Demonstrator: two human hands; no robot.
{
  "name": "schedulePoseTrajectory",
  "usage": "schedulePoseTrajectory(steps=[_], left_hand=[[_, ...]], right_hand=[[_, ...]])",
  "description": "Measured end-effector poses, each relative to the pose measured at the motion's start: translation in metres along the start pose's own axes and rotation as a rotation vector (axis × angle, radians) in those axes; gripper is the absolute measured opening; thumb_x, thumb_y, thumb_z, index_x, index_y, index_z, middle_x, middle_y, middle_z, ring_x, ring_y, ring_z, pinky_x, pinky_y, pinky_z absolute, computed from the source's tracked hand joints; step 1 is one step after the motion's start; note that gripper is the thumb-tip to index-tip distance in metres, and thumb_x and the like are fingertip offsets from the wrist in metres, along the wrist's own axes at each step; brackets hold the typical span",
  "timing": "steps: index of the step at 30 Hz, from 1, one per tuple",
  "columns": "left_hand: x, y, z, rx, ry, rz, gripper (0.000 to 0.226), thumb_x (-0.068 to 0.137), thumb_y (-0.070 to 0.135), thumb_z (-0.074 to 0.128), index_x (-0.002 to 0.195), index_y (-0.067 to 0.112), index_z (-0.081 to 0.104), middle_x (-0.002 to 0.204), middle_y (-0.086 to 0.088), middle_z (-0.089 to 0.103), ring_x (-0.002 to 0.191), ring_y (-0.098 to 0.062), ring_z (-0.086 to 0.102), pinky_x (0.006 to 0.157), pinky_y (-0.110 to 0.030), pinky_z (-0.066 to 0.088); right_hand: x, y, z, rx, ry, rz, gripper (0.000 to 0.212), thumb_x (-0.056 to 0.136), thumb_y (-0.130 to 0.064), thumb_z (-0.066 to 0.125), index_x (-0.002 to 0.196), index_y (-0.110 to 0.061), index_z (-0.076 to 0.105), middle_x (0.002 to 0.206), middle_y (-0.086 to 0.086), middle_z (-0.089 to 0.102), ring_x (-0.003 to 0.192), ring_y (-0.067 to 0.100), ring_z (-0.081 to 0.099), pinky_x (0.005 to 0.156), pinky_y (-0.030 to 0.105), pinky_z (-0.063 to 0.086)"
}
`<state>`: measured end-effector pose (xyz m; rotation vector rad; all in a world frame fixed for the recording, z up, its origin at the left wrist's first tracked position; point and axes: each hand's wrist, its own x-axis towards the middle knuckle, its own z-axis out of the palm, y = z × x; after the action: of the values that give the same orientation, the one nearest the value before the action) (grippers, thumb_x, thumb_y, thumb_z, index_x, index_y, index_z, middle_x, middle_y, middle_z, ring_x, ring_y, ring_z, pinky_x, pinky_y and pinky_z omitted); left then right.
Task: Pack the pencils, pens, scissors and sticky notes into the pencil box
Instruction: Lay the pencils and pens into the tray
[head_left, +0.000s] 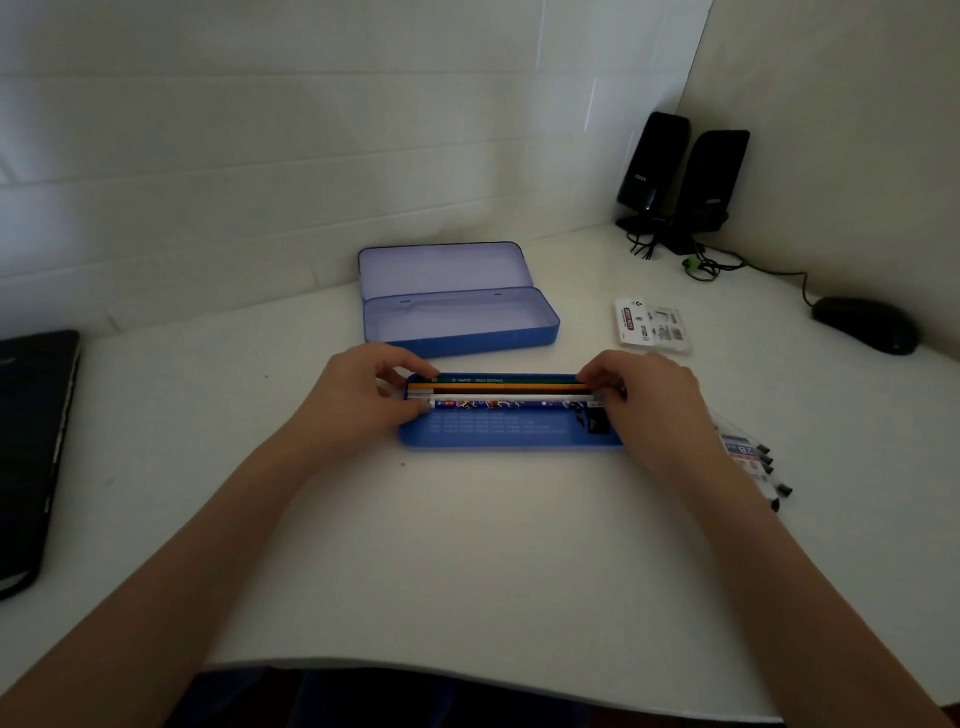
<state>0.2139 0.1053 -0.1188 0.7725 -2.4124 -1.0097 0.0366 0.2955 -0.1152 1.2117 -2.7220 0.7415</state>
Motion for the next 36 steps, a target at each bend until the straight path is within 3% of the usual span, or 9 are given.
schedulePoseTrajectory(steps=[4, 7, 11, 18, 23, 29, 34, 36], left_hand=[[-0.001, 0.001, 0.001, 0.015, -0.006, -0.004, 0.022, 0.074, 0.014, 0.075, 0.090, 0.028, 0.069, 0.079, 0.015, 0.058, 0.067, -0.007, 0.054, 0.059, -0.011, 0.037], [0.001, -0.002, 0.000, 0.005, 0.002, -0.011, 0.021, 0.073, 0.017, 0.075, 0.089, 0.030, 0.070, 0.078, 0.011, 0.061, 0.065, -0.008, 0.055, 0.058, -0.009, 0.038], [0.001, -0.003, 0.001, 0.024, 0.010, -0.011, 0.021, 0.073, 0.019, 0.076, 0.089, 0.031, 0.070, 0.080, 0.012, 0.060, 0.066, -0.007, 0.054, 0.055, -0.005, 0.039], [0.001, -0.003, 0.001, 0.007, 0.014, -0.001, 0.020, 0.073, 0.017, 0.075, 0.089, 0.028, 0.071, 0.079, 0.010, 0.060, 0.066, -0.007, 0.054, 0.056, 0.001, 0.038], [0.000, -0.003, 0.001, -0.003, 0.009, -0.005, 0.020, 0.074, 0.017, 0.075, 0.089, 0.029, 0.070, 0.080, 0.011, 0.060, 0.067, -0.006, 0.054, 0.056, 0.000, 0.038], [-0.001, -0.001, 0.002, -0.013, 0.010, 0.016, 0.019, 0.073, 0.015, 0.076, 0.087, 0.027, 0.070, 0.079, 0.012, 0.061, 0.068, -0.006, 0.054, 0.057, 0.002, 0.037], [-0.001, -0.002, 0.002, -0.014, 0.002, 0.019, 0.019, 0.074, 0.016, 0.075, 0.088, 0.028, 0.070, 0.080, 0.011, 0.062, 0.068, -0.007, 0.054, 0.057, 0.001, 0.038], [-0.001, -0.002, 0.002, -0.021, 0.003, 0.021, 0.020, 0.073, 0.016, 0.076, 0.087, 0.029, 0.070, 0.080, 0.011, 0.062, 0.068, -0.006, 0.054, 0.057, 0.001, 0.038]], right_hand=[[0.000, 0.000, -0.002, 0.028, 0.003, -0.003, 0.032, 0.087, -0.003, 0.047, 0.098, -0.026, 0.066, 0.099, -0.003, 0.071, 0.104, 0.023, 0.057, 0.098, 0.044, 0.040], [0.003, 0.006, -0.011, -0.046, 0.055, 0.067, 0.033, 0.088, -0.005, 0.047, 0.103, -0.027, 0.066, 0.115, 0.002, 0.066, 0.119, 0.024, 0.051, 0.099, 0.037, 0.031], [0.006, 0.024, -0.022, -0.113, 0.154, 0.204, 0.034, 0.087, -0.006, 0.047, 0.103, -0.030, 0.065, 0.116, -0.001, 0.067, 0.110, 0.023, 0.056, 0.095, 0.038, 0.031], [0.004, 0.031, -0.024, -0.118, 0.061, 0.299, 0.014, 0.087, -0.026, 0.058, 0.096, -0.028, 0.068, 0.107, -0.003, 0.068, 0.105, 0.022, 0.057, 0.091, 0.039, 0.033], [0.007, 0.036, -0.027, -0.264, 0.136, 0.369, 0.025, 0.093, -0.020, 0.046, 0.106, -0.027, 0.066, 0.114, 0.006, 0.063, 0.108, 0.028, 0.053, 0.090, 0.041, 0.033], [0.007, 0.042, -0.026, -0.180, 0.063, 0.459, 0.024, 0.091, -0.017, 0.052, 0.107, -0.023, 0.067, 0.112, 0.010, 0.065, 0.107, 0.031, 0.056, 0.093, 0.041, 0.034], [0.010, 0.048, -0.026, -0.171, 0.186, 0.443, 0.027, 0.091, -0.016, 0.051, 0.113, -0.022, 0.064, 0.118, 0.010, 0.061, 0.110, 0.030, 0.053, 0.092, 0.042, 0.039], [0.011, 0.052, -0.026, -0.187, 0.147, 0.468, 0.028, 0.090, -0.018, 0.052, 0.116, -0.022, 0.063, 0.121, 0.010, 0.059, 0.114, 0.030, 0.050, 0.093, 0.041, 0.037]])
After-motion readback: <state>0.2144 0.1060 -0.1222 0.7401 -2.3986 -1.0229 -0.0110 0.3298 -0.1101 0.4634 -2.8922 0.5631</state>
